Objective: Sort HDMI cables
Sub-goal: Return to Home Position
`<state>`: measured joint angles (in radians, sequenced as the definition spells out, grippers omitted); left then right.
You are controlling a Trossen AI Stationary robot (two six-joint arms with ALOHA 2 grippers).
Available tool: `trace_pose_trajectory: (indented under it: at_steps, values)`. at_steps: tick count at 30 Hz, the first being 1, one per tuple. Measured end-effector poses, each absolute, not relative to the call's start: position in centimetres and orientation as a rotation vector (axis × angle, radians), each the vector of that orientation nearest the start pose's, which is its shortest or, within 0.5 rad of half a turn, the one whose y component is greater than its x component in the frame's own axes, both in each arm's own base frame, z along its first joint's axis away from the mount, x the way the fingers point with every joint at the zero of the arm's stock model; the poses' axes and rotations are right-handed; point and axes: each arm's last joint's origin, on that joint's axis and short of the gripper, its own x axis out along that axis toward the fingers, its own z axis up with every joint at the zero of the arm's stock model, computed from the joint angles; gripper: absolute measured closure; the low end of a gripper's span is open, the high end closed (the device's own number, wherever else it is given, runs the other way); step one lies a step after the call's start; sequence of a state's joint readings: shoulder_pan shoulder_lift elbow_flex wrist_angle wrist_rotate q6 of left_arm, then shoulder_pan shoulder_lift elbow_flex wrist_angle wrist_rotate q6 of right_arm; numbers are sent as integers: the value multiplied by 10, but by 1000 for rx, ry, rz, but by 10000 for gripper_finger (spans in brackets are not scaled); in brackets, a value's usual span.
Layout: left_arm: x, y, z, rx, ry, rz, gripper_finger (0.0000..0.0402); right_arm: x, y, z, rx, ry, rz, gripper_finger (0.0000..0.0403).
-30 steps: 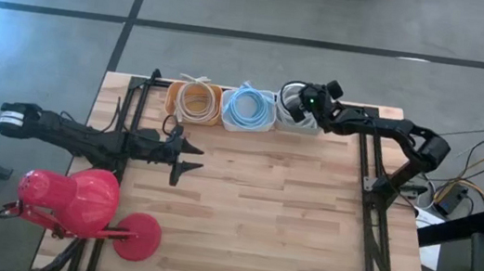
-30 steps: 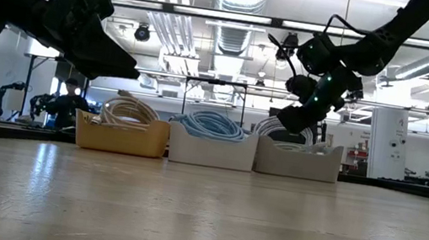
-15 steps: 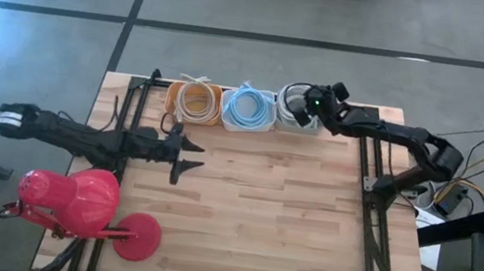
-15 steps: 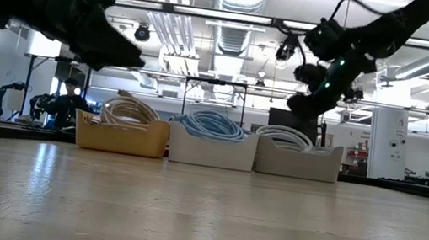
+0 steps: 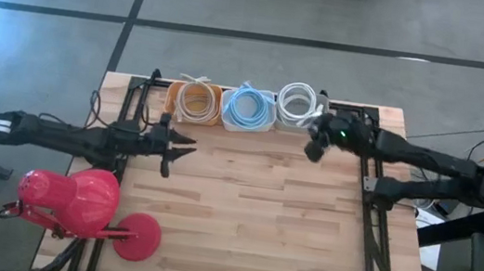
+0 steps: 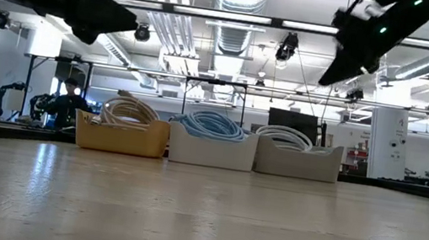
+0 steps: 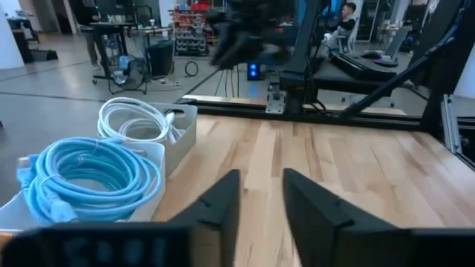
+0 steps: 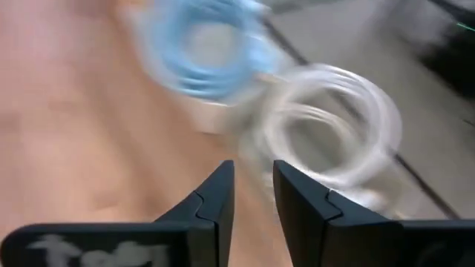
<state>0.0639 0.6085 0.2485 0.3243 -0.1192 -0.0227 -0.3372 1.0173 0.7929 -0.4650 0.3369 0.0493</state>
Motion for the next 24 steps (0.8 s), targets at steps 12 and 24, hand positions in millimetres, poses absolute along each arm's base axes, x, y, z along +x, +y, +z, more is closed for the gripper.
trace_pose_trajectory:
  at_steps: [12, 24]
  values:
    - [122, 13, 227, 9, -3, 253, 394, 153, -23, 228, 37, 302, -235, 335]
    - [109, 12, 204, 16, -12, 249, 399, 121, -14, 213, 27, 44, -96, 340]
